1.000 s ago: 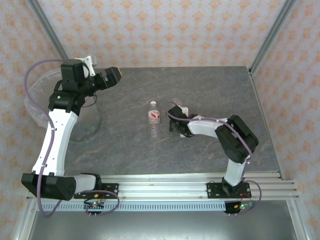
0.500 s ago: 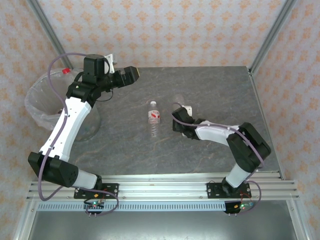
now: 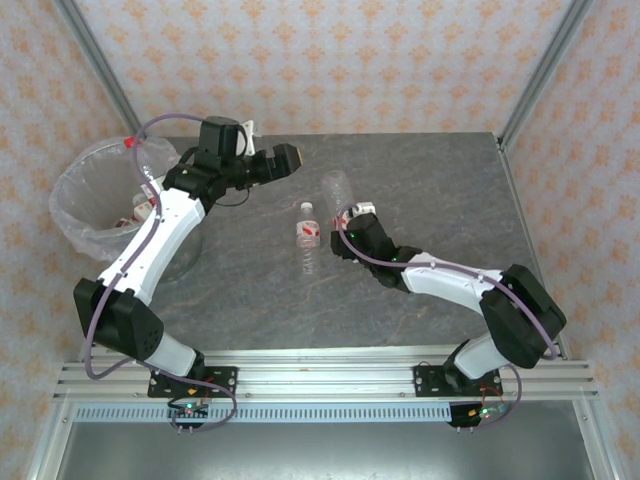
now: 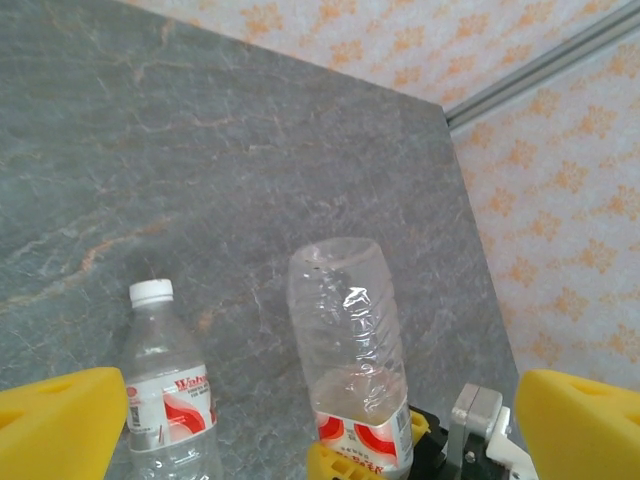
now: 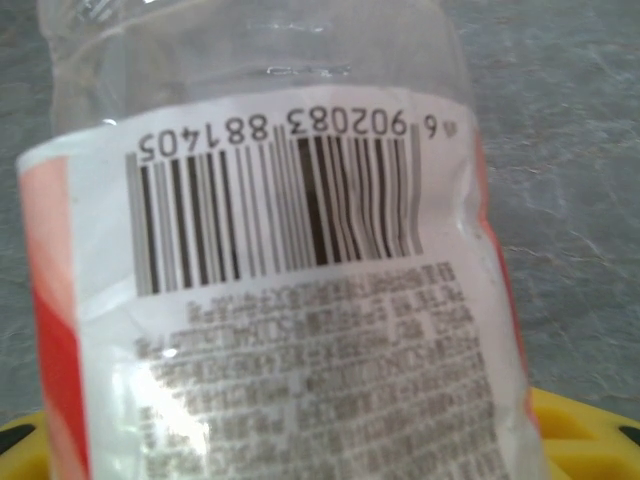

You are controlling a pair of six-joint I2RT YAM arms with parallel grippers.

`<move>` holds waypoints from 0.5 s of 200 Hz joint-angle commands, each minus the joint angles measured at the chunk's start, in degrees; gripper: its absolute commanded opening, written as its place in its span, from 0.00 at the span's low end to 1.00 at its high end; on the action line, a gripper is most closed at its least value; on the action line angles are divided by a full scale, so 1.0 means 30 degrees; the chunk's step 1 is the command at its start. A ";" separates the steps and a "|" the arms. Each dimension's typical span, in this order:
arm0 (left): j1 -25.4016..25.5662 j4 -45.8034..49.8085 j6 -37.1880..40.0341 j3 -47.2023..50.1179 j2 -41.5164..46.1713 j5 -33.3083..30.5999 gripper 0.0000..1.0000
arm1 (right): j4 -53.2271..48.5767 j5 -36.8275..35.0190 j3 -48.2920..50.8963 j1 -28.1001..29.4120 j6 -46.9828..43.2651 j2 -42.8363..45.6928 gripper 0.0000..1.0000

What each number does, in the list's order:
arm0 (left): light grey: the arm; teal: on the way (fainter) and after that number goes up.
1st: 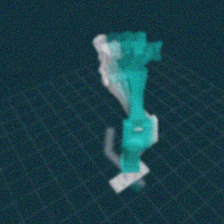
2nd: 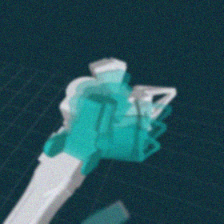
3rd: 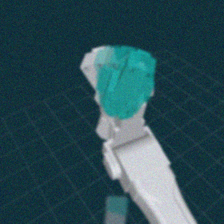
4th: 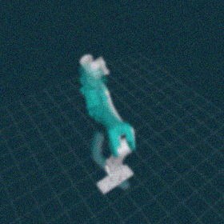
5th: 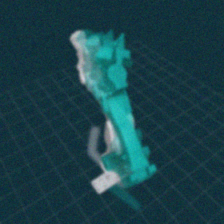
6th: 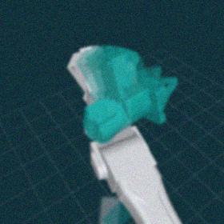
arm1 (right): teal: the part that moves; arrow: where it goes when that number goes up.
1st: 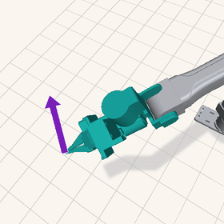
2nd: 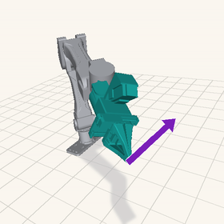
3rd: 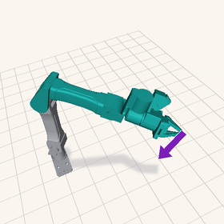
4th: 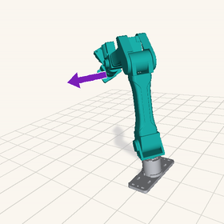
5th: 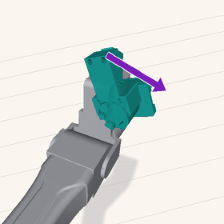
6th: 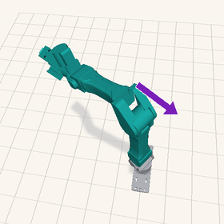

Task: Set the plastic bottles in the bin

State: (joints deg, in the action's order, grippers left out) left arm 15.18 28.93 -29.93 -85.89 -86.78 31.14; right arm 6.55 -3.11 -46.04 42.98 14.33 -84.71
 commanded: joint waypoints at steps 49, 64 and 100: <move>0.1023 -0.1231 -0.0970 0.0425 -0.0725 0.0686 1.00 | 0.2914 0.1778 -0.0405 0.0406 -0.0401 0.0257 0.58; 0.1185 -0.1387 -0.1207 0.0262 -0.1184 0.0623 1.00 | 0.3439 0.2306 -0.0561 0.0409 -0.0381 0.0075 0.58; 0.1771 -0.1297 -0.1302 -0.0429 -0.2363 0.0383 1.00 | 0.4851 0.3577 -0.0759 0.0440 -0.0176 -0.0169 0.58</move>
State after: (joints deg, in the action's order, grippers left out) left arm 19.40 26.24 -33.17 -84.95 -92.07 32.58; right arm 15.20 4.36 -46.28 43.75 13.85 -84.71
